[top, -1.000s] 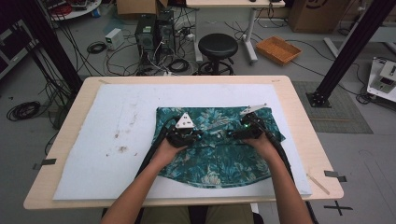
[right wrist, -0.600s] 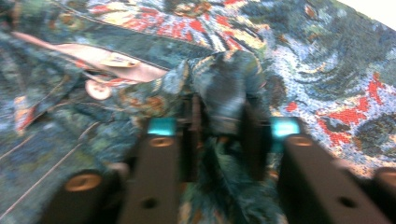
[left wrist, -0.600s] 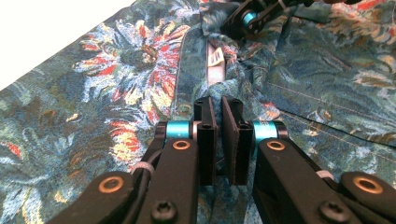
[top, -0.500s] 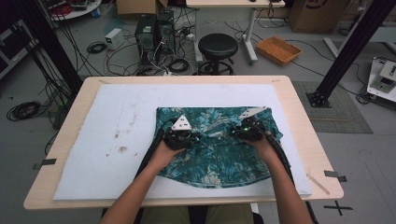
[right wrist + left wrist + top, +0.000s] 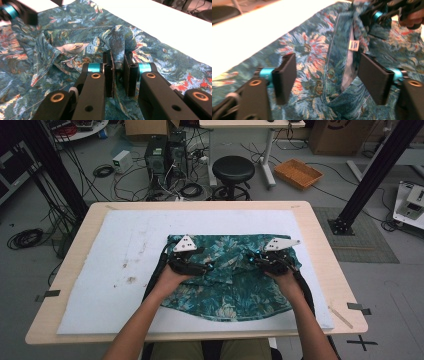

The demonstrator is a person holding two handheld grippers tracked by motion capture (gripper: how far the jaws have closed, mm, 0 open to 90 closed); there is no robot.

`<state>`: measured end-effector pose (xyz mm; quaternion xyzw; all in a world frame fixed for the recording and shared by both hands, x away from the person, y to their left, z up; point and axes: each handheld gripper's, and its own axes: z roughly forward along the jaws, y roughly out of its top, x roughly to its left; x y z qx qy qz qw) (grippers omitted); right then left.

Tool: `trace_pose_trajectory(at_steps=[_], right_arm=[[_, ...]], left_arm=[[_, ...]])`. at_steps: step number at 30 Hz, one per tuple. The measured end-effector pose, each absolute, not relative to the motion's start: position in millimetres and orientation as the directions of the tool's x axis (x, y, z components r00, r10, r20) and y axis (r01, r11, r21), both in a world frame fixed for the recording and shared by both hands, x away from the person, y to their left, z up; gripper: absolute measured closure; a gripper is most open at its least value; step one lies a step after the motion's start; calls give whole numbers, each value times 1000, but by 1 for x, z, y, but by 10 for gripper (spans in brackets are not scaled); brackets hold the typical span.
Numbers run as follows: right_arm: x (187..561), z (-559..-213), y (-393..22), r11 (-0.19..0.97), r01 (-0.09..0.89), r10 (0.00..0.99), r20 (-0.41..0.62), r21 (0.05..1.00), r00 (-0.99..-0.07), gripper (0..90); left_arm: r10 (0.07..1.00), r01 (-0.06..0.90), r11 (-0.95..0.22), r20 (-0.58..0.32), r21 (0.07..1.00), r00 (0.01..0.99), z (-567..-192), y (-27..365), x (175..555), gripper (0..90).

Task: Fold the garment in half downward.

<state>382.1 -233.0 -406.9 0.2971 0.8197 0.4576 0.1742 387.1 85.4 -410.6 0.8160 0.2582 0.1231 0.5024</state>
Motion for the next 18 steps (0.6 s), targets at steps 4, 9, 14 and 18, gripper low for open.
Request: trace_pose_trajectory(at_steps=[4, 9, 14, 18], right_arm=[[379, -407, -236, 390, 322, 644, -5, 863, -765, 825], [377, -407, -240, 365, 319, 643, 12, 875, -766, 824], [374, -404, -241, 348, 307, 637, 17, 886, -771, 824], [371, -403, -240, 369, 298, 621, 5, 880, -784, 817]], left_arm=[[510, 347, -391, -114, 853, 853, -421, 80, 389, 273], [453, 314, -473, -78, 823, 888, -427, 74, 385, 273], [455, 279, -569, 14, 774, 890, -430, 68, 384, 550], [489, 233, -587, 111, 776, 865, -424, 68, 381, 794]])
